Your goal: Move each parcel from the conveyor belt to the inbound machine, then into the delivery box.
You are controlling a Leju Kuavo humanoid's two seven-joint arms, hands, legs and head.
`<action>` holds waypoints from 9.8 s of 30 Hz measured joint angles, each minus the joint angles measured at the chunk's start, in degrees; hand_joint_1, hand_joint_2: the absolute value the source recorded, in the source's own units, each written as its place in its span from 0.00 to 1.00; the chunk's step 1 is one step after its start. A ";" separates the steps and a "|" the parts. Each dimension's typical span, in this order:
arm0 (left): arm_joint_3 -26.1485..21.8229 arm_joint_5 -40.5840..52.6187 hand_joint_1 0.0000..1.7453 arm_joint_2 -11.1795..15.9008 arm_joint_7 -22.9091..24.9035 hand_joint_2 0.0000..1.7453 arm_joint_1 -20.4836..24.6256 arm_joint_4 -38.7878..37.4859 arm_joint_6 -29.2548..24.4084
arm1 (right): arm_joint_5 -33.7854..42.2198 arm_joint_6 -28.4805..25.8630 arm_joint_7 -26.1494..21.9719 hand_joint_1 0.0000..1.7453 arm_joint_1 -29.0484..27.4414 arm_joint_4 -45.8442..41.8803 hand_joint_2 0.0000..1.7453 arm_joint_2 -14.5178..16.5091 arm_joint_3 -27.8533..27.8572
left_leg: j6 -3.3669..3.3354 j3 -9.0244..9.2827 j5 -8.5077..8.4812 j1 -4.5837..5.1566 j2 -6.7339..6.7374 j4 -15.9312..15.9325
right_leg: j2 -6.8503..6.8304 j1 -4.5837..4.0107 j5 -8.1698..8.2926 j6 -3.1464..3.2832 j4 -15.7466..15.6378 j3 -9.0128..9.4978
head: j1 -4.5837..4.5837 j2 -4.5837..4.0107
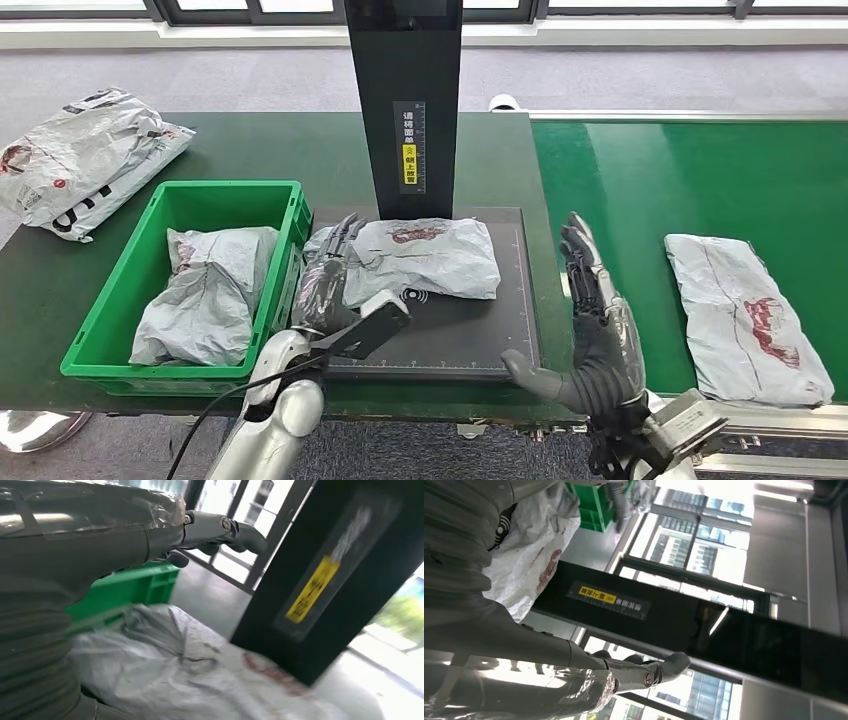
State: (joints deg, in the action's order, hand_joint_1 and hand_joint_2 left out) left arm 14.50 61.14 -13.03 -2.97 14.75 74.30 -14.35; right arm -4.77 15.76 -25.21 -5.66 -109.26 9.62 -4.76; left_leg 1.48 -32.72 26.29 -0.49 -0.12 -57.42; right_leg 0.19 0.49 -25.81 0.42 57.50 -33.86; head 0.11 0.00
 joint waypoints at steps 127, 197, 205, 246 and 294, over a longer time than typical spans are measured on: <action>-22.97 -18.13 0.00 9.09 -8.79 0.00 30.75 -30.66 20.56 | 3.41 0.41 2.12 0.00 0.84 8.72 1.00 4.23 9.44 | 0.01 -0.25 -0.20 0.09 0.06 -0.08 | 0.08 -0.02 0.18 -0.03 0.04 -0.24 | 0.00 0.00; -8.97 -59.20 0.00 4.22 -22.97 1.00 -4.71 20.97 33.28 | -60.63 -0.38 16.00 1.00 42.71 91.53 1.00 -19.36 14.62 | -0.60 -0.28 -0.25 0.31 0.14 -0.29 | 0.08 0.17 0.32 -0.50 0.02 -0.12 | 0.00 0.00; -8.97 -58.65 0.00 4.24 -22.97 1.00 -4.74 21.36 33.28 | -59.54 -0.61 14.85 1.00 42.82 91.55 1.00 -18.71 14.62 | -0.60 -0.25 -0.26 0.31 0.08 -0.29 | 0.04 0.17 0.32 -0.50 0.02 -0.05 | 0.00 0.00; -10.33 -57.21 0.00 3.31 -20.46 1.00 -8.36 25.61 28.46 | -13.77 -9.01 10.28 1.00 29.55 31.76 1.00 -8.20 14.47 | -0.60 -0.59 -0.30 0.31 -0.08 -0.29 | -0.06 0.31 0.32 -0.53 0.03 -0.38 | 0.00 0.00; -6.19 -60.52 0.00 2.85 -19.14 1.00 -0.50 16.64 28.93 | -12.46 -6.63 10.17 0.00 42.85 80.37 0.00 6.34 -10.32 | -0.48 -0.70 -0.44 0.29 -0.06 -0.28 | 0.00 0.16 0.39 -0.49 0.06 -0.53 | 0.00 0.00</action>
State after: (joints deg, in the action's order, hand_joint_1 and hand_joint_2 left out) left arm 8.31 0.62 -10.19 -22.11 14.25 90.94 14.58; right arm -17.23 9.13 -15.04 37.18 -28.89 15.96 -15.08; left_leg 1.00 -33.43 25.85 -0.20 -0.17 -57.70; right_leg 0.19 0.65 -25.42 -0.07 57.57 -34.40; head 0.11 0.00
